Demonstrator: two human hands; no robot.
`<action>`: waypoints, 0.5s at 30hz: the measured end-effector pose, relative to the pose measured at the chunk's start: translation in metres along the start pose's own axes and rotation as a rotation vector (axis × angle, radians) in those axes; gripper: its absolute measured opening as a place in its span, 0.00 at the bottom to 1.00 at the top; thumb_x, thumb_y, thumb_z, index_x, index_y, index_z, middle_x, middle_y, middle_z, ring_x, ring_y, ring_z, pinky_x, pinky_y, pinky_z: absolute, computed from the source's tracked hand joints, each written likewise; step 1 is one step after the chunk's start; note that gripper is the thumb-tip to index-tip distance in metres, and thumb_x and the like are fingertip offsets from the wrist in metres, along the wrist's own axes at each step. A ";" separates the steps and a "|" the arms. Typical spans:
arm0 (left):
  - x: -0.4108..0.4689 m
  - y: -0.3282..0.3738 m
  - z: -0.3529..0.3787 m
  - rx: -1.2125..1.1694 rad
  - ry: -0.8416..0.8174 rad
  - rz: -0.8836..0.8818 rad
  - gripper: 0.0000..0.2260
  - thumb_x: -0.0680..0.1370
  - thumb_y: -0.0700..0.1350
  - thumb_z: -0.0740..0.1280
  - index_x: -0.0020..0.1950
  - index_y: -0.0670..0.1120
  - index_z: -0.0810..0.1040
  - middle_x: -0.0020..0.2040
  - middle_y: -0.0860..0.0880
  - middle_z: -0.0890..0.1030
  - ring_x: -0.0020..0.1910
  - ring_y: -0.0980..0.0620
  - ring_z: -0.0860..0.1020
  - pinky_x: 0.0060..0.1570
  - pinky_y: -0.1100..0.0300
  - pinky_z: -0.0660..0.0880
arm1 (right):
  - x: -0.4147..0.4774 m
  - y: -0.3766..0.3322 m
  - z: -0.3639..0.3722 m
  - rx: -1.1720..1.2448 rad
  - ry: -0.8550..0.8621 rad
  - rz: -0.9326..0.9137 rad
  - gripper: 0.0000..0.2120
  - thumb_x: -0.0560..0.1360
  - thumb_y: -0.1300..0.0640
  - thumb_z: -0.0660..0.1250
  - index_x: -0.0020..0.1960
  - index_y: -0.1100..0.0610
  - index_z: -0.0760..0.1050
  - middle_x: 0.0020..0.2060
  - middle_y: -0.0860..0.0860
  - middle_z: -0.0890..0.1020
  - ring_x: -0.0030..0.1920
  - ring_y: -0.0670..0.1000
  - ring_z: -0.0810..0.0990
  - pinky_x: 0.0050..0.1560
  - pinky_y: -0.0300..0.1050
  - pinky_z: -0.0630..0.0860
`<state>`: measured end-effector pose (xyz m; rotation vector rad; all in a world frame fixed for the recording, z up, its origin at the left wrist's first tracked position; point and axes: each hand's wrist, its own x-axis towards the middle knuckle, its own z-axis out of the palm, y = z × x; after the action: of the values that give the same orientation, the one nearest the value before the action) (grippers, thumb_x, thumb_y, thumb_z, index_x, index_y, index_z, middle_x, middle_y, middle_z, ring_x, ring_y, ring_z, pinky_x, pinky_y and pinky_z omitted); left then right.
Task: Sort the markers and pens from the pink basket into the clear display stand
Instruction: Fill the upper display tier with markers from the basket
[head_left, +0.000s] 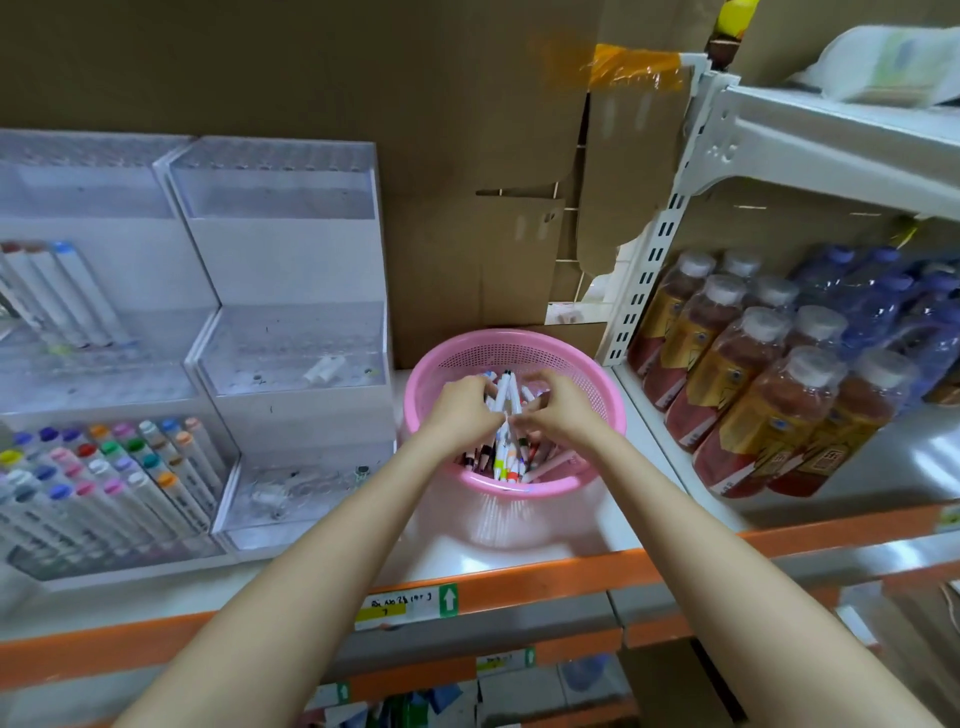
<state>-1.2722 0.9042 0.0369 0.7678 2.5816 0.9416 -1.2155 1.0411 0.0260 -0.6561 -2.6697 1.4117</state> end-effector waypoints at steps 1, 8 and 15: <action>0.001 -0.001 -0.001 -0.062 0.027 0.004 0.16 0.74 0.41 0.68 0.62 0.44 0.75 0.49 0.45 0.81 0.45 0.48 0.79 0.40 0.59 0.70 | 0.000 0.000 0.000 0.046 0.003 -0.010 0.30 0.68 0.69 0.73 0.67 0.56 0.68 0.35 0.52 0.80 0.34 0.49 0.81 0.34 0.38 0.79; -0.008 -0.001 -0.016 -0.357 0.122 0.193 0.31 0.71 0.37 0.71 0.72 0.50 0.67 0.53 0.49 0.79 0.42 0.56 0.78 0.44 0.56 0.80 | -0.013 -0.021 -0.012 0.212 0.020 -0.154 0.33 0.69 0.71 0.68 0.69 0.49 0.68 0.48 0.50 0.76 0.45 0.52 0.81 0.43 0.53 0.83; -0.040 0.019 -0.062 -0.183 0.396 0.369 0.26 0.72 0.42 0.70 0.69 0.54 0.71 0.40 0.55 0.78 0.38 0.58 0.77 0.42 0.64 0.72 | -0.030 -0.073 -0.017 0.393 -0.019 -0.349 0.26 0.71 0.72 0.67 0.66 0.54 0.69 0.52 0.56 0.78 0.46 0.45 0.80 0.35 0.47 0.81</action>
<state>-1.2588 0.8618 0.0993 1.1267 2.6666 1.5558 -1.2088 1.0065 0.0992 -0.1350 -2.2643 1.7547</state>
